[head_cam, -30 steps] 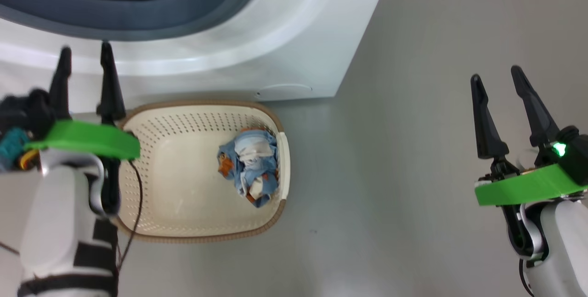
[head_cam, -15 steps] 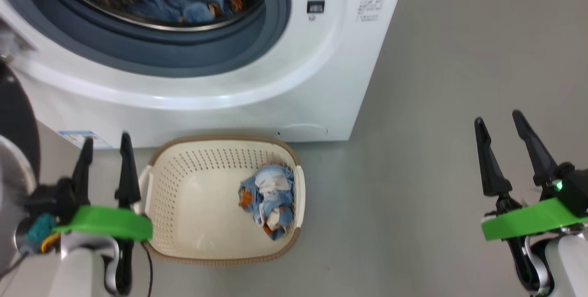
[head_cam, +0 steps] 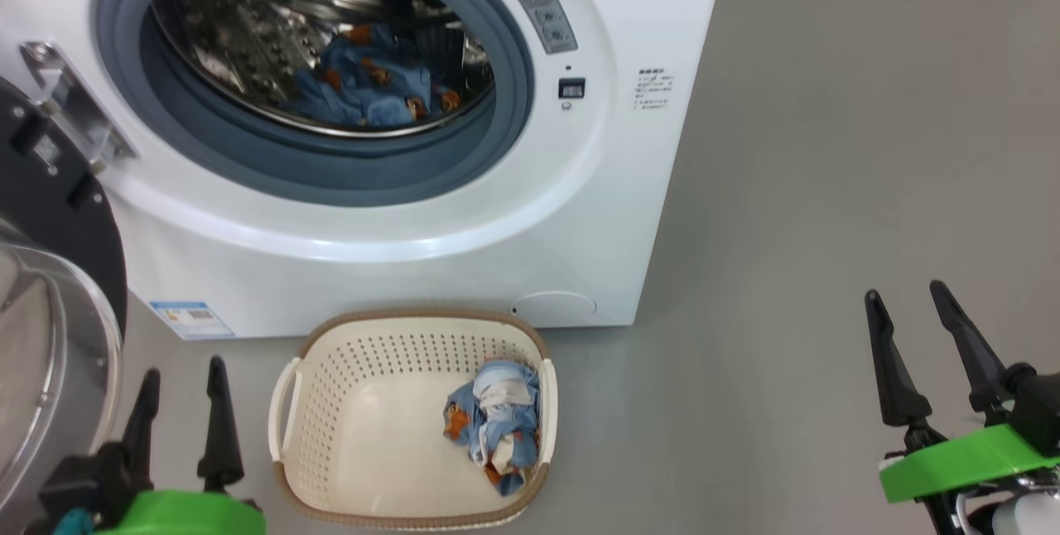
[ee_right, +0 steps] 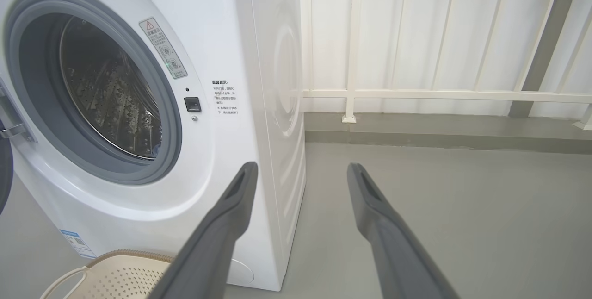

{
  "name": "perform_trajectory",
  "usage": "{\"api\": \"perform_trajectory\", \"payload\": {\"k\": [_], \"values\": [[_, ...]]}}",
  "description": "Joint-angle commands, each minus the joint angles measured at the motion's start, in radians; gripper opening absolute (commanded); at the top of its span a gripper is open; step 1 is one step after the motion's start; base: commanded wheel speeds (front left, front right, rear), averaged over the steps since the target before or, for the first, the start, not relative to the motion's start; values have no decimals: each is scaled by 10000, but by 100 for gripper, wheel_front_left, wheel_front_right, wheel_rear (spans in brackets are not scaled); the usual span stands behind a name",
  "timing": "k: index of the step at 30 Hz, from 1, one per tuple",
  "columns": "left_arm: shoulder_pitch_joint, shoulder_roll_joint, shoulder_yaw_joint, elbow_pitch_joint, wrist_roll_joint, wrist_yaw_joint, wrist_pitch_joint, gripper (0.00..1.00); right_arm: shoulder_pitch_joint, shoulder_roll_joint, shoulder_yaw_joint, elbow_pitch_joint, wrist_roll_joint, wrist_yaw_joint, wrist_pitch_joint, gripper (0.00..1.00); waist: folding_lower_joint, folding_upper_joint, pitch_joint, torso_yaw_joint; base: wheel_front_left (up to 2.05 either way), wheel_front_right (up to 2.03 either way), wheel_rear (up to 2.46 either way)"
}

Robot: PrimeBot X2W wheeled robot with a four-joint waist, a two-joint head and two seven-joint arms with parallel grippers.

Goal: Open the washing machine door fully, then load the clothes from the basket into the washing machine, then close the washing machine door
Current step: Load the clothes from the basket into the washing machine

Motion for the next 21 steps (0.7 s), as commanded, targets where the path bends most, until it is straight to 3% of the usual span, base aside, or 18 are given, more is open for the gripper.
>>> {"api": "perform_trajectory", "payload": {"k": [1, 21], "values": [[89, 146, 357, -399, -24, -34, -63, 100, 79, -137, 87, -253, 16, 46, -49, 100, 2, 0, -205, -46, 0, 0, 0], [1479, 116, 198, -1258, -188, -34, -63, 100, 834, 1, -219, -335, -12, 46, -49, 100, 2, 0, -806, -212, 0, 0, 0]]}}
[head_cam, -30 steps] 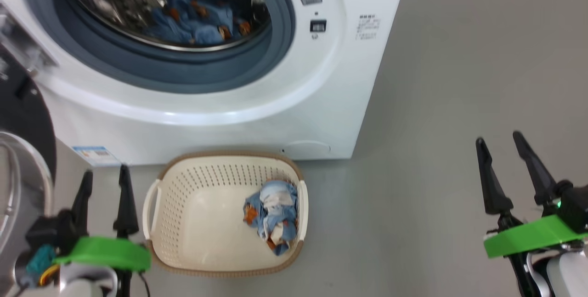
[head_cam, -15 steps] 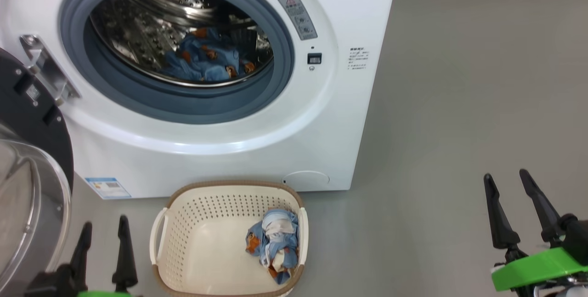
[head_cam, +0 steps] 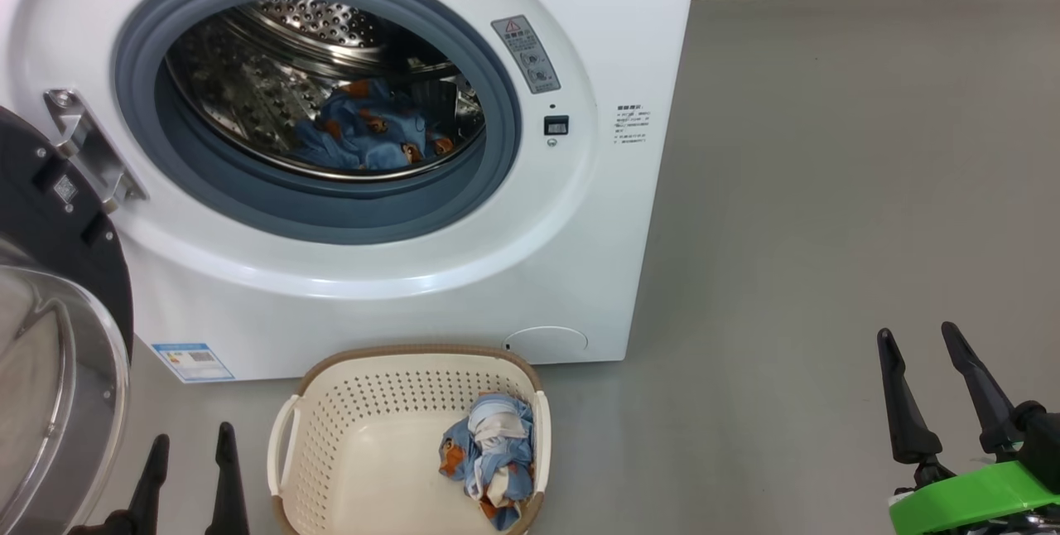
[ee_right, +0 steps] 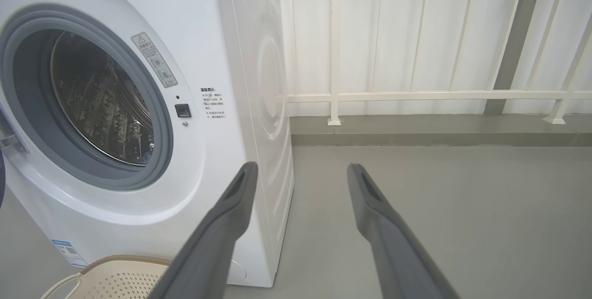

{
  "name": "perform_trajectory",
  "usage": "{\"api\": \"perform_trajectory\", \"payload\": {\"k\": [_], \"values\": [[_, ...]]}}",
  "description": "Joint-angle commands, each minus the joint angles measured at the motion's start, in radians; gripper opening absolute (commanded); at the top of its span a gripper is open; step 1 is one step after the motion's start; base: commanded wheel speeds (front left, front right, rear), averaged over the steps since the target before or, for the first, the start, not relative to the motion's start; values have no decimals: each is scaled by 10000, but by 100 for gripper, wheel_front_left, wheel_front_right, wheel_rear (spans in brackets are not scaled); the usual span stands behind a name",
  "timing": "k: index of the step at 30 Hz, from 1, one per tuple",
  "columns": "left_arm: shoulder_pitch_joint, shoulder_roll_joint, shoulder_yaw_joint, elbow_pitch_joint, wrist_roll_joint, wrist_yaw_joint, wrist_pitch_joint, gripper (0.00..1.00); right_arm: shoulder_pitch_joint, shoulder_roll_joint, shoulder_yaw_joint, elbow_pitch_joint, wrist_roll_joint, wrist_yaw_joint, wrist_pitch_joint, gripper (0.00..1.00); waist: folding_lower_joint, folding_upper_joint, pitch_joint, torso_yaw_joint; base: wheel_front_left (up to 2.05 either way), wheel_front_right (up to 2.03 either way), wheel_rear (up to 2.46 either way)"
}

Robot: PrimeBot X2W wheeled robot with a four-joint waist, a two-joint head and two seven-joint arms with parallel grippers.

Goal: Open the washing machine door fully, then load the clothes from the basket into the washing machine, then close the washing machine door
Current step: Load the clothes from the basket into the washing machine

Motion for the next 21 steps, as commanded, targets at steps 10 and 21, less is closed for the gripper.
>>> {"api": "perform_trajectory", "payload": {"k": [10, 21], "values": [[-116, 184, 257, -310, -128, -34, -63, 100, 7, -190, 169, -313, -6, 44, -51, 100, 0, 0, 11, -4, 0, 0, 0], [-401, 129, 48, 82, -295, -34, -63, 100, -332, -106, 179, -447, 86, 44, -51, 100, 0, 0, 530, -43, 0, 0, 0]]}}
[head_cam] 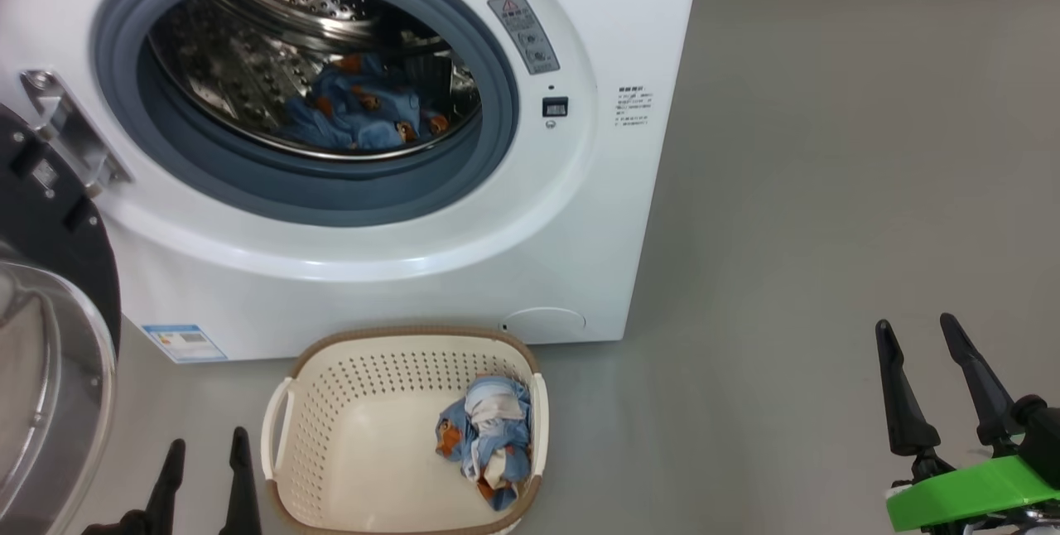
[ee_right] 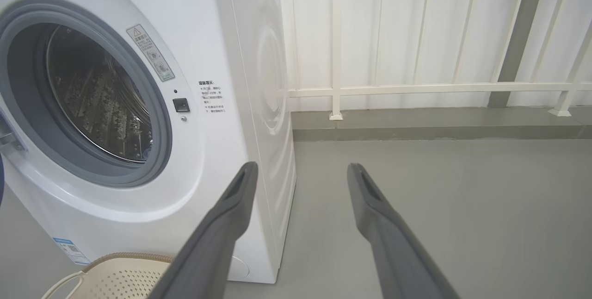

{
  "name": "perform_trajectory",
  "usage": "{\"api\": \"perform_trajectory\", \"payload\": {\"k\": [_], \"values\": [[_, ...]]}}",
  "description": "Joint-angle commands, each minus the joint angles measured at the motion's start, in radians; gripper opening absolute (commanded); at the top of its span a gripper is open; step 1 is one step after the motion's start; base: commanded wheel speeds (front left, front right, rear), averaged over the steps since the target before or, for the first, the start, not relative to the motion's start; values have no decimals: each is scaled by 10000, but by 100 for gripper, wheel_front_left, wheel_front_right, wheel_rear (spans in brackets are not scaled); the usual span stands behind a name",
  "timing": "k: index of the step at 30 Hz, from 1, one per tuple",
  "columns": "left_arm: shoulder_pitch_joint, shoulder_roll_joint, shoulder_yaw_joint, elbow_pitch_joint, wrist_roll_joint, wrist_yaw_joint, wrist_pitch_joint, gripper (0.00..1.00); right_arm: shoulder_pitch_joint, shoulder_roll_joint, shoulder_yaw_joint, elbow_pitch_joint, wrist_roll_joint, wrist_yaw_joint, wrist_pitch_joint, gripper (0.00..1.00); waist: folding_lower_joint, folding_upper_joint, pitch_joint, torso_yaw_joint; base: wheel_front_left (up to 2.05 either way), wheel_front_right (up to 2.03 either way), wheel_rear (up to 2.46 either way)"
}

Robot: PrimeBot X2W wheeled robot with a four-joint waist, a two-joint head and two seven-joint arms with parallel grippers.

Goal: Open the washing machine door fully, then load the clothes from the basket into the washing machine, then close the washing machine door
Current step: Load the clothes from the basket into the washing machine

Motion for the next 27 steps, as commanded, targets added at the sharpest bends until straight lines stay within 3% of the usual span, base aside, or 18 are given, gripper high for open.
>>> {"api": "perform_trajectory", "payload": {"k": [1, 27], "values": [[-444, 135, 218, -4, -174, -34, -63, 100, -365, -156, 179, -294, 56, 46, -51, 100, 0, 0, 272, -33, 0, 0, 0], [-3979, 432, -2007, 3686, -1791, -34, -63, 100, -2760, 316, 94, -669, 3, 46, -51, 100, 0, 0, 3884, -415, 0, 0, 0]]}}
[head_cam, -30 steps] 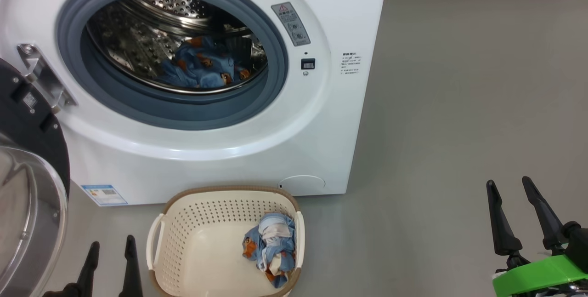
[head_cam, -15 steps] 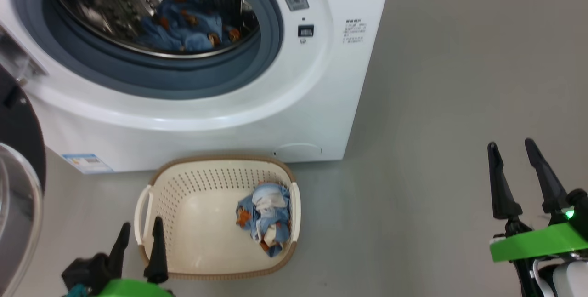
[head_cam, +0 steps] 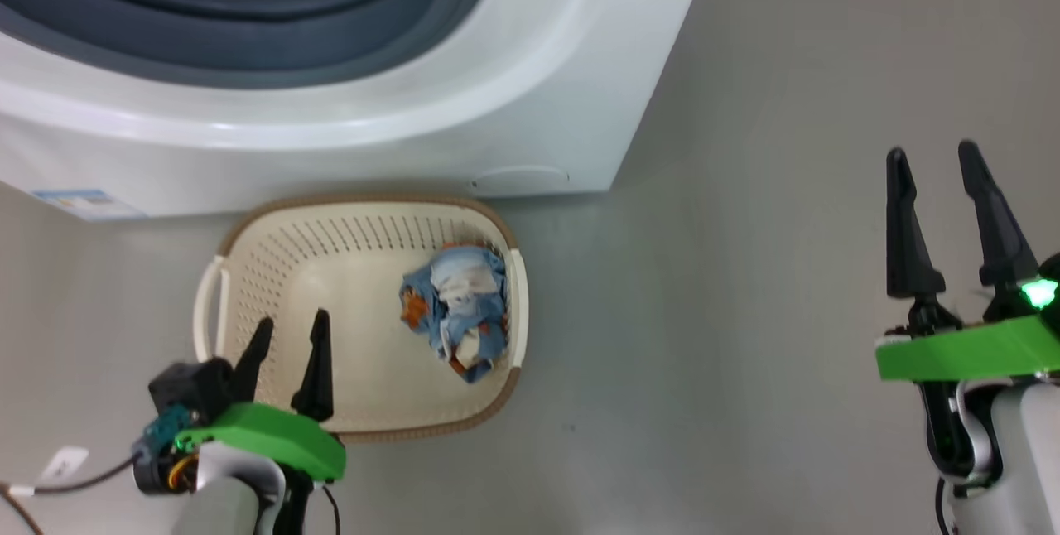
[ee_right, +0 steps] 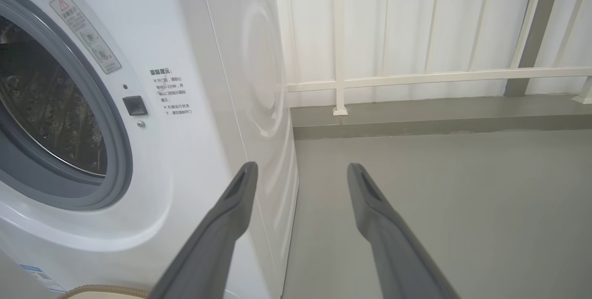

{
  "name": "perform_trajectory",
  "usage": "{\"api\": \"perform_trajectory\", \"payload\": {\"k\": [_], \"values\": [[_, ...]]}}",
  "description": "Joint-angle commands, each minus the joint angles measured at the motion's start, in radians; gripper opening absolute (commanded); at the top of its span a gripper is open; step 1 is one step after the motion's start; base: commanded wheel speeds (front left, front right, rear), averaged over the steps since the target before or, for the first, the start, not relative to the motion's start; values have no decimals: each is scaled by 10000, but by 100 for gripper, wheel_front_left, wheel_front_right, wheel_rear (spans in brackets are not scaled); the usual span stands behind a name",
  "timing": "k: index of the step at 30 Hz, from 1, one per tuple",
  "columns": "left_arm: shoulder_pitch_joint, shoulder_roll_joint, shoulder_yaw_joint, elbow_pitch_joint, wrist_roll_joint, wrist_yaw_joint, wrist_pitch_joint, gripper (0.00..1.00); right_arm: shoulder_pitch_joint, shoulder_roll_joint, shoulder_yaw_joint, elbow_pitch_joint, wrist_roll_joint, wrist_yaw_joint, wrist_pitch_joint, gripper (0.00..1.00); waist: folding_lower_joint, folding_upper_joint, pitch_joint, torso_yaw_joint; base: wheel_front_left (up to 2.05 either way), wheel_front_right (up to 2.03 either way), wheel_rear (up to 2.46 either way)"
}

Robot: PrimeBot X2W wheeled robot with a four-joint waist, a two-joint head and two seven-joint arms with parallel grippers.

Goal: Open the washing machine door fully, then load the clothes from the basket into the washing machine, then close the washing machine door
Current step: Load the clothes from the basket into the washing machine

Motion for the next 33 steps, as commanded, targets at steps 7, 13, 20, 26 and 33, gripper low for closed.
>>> {"api": "perform_trajectory", "payload": {"k": [7, 13, 20, 26, 33], "values": [[-1284, 515, -528, 1004, -415, -35, -65, 100, -892, 214, 318, -384, -59, 44, -49, 100, -2, -1, 1728, -474, 0, 0, 0], [-2273, 751, -1600, 1838, -1013, -35, -65, 100, -1401, 323, 477, -478, -107, 44, -49, 100, -2, -1, 2631, -784, 0, 0, 0], [-3153, 997, -2911, 2744, -2006, -35, -58, 100, -1757, 361, 578, -643, -145, 44, -49, 100, -2, -1, 3320, -1118, 0, 0, 0], [-3743, 1397, -4278, 2965, -3244, -35, 388, 100, -1962, 407, 754, -739, -174, 44, -49, 100, -2, -1, 3763, -1368, 0, 0, 0], [-4338, 2045, -5595, 2754, -4626, -35, 875, 100, -2040, 527, 874, -839, -159, 44, -49, 100, -2, -1, 4196, -1637, 0, 0, 0]]}}
